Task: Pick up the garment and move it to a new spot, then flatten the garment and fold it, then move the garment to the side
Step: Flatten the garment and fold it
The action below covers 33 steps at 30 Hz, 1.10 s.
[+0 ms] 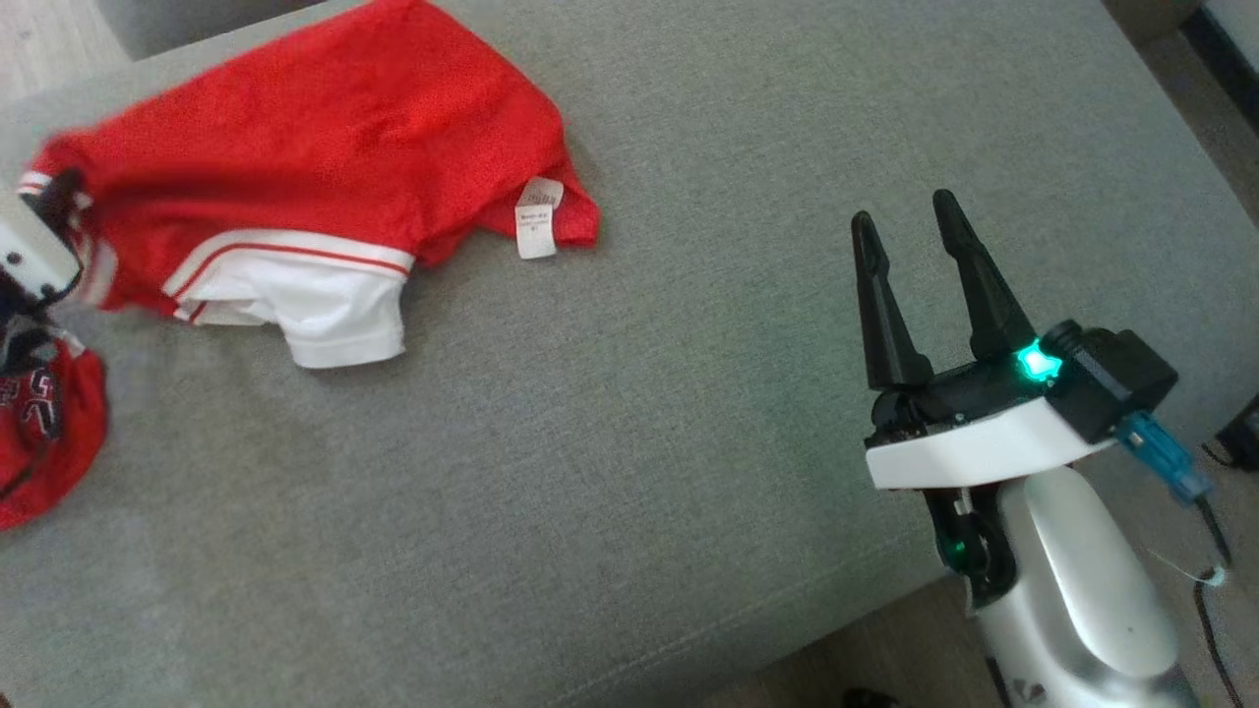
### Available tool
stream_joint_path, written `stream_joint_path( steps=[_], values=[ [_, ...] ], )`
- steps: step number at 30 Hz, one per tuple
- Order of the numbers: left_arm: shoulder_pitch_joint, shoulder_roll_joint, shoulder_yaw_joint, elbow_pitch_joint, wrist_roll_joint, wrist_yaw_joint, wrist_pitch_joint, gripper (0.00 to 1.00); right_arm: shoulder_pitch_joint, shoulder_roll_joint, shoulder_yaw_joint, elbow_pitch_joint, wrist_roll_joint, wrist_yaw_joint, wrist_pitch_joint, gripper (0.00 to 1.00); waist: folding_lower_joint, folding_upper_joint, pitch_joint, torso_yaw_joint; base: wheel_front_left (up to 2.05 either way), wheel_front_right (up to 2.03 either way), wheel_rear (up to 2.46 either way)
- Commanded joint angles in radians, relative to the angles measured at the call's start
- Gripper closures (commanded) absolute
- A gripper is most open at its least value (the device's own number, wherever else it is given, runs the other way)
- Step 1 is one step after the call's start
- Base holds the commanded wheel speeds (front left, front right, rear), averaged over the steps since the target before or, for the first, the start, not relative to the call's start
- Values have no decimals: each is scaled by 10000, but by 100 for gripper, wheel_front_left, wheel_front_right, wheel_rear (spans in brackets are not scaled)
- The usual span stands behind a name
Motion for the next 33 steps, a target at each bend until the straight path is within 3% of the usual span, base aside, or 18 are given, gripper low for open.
stream_joint_path(
  steps=[1, 5, 9, 18, 26, 27, 28, 29, 33],
  values=[
    [-579, 393, 446, -138, -108, -123, -137, 0, -291, 87, 167, -299, 18, -7, -63, 0, -2, 0, -58, 66, 0, 0, 0],
    [-641, 166, 8, 196, -114, -617, 154, 0, -216, 87, 97, -213, -115, -7, -63, 0, -2, 0, -254, 365, 0, 0, 0],
    [-525, 95, -545, 150, -237, -833, 1152, 0, -159, 87, 52, -176, -156, -7, -63, 0, -2, 0, -371, 624, 0, 0, 0],
    [-103, 95, -783, -146, -906, -897, 2559, 0, -208, 87, 270, -191, -35, -7, -63, 0, -2, 0, -196, 505, 0, 0, 0],
    [-56, -75, -583, -90, -1249, -828, 2409, 0, -270, 87, 352, -171, 61, -7, -63, 0, -2, 0, -108, 63, 0, 0, 0],
    [-84, -79, -560, -111, -1266, -834, 2326, 51, -261, 87, 350, -164, 58, -7, -63, 0, -2, 0, -119, 43, 0, 0, 0],
    [-99, -83, -557, -115, -1272, -838, 2275, 93, -249, 87, 345, -149, 49, -7, -63, 0, -2, 0, -143, 32, 0, 0, 0],
    [-109, -92, -563, -115, -1283, -843, 2256, 100, -235, 87, 336, -132, 35, -7, -63, 0, -2, 0, -173, 31, 0, 0, 0],
    [-69, -134, -658, -218, -1328, -875, 2174, 100, -173, 87, 278, -61, -17, -7, -63, 0, -2, 0, -403, 175, 0, 0, 0]
  ],
)
